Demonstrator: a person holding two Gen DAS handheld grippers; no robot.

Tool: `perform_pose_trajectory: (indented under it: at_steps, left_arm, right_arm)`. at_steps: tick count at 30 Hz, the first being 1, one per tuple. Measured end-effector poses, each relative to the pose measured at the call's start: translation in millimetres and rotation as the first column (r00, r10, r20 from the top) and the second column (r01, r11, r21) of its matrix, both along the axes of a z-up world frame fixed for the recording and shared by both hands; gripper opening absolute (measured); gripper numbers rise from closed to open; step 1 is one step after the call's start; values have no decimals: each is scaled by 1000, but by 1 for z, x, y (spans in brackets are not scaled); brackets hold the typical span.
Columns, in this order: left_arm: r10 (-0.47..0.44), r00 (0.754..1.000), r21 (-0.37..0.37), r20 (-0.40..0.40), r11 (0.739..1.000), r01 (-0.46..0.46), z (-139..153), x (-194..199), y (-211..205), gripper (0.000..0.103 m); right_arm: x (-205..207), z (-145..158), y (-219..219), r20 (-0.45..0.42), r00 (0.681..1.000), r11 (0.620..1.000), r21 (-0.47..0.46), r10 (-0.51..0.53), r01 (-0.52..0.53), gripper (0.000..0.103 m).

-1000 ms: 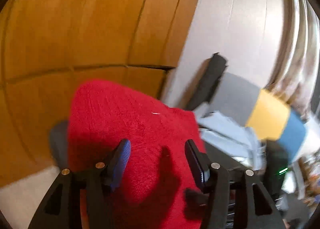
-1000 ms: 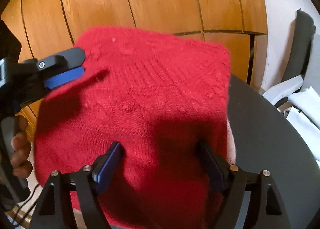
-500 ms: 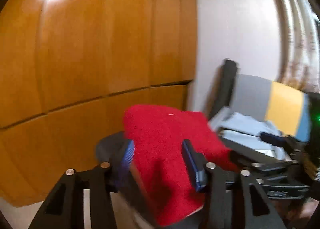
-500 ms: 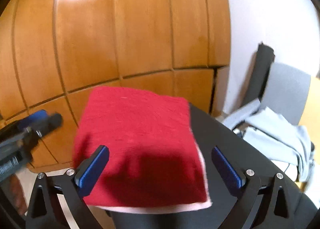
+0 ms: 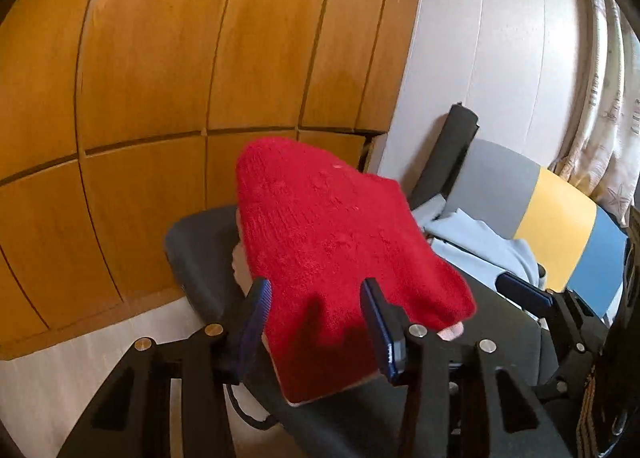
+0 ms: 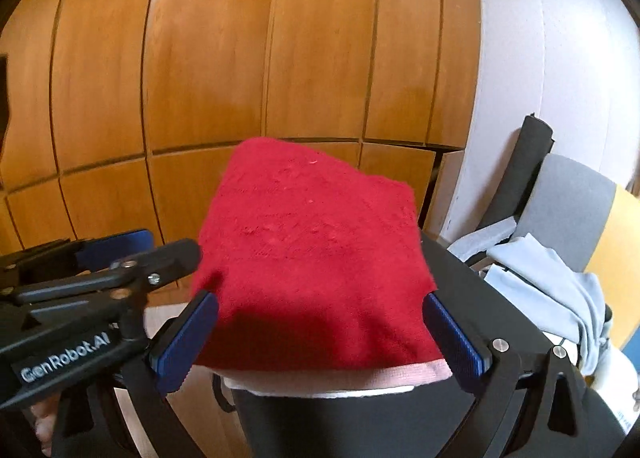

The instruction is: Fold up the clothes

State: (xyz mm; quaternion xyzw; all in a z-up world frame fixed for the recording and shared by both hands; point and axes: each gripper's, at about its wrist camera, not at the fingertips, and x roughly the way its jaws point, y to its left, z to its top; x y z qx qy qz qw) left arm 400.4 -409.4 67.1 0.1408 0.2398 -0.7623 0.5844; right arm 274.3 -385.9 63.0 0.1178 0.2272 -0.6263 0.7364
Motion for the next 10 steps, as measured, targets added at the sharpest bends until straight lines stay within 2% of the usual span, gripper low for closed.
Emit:
perform_pose_trajectory:
  at_steps: [6, 10]
  left_arm:
    - [41, 998, -8, 44, 999, -40, -8, -3, -11, 40]
    - [56, 997, 26, 44, 998, -57, -14, -5, -17, 40]
  right_arm:
    - [-1, -1, 4, 15, 1000, 1000, 4, -22, 22, 103]
    - [-3, -1, 7, 2, 998, 998, -3, -58, 58, 103]
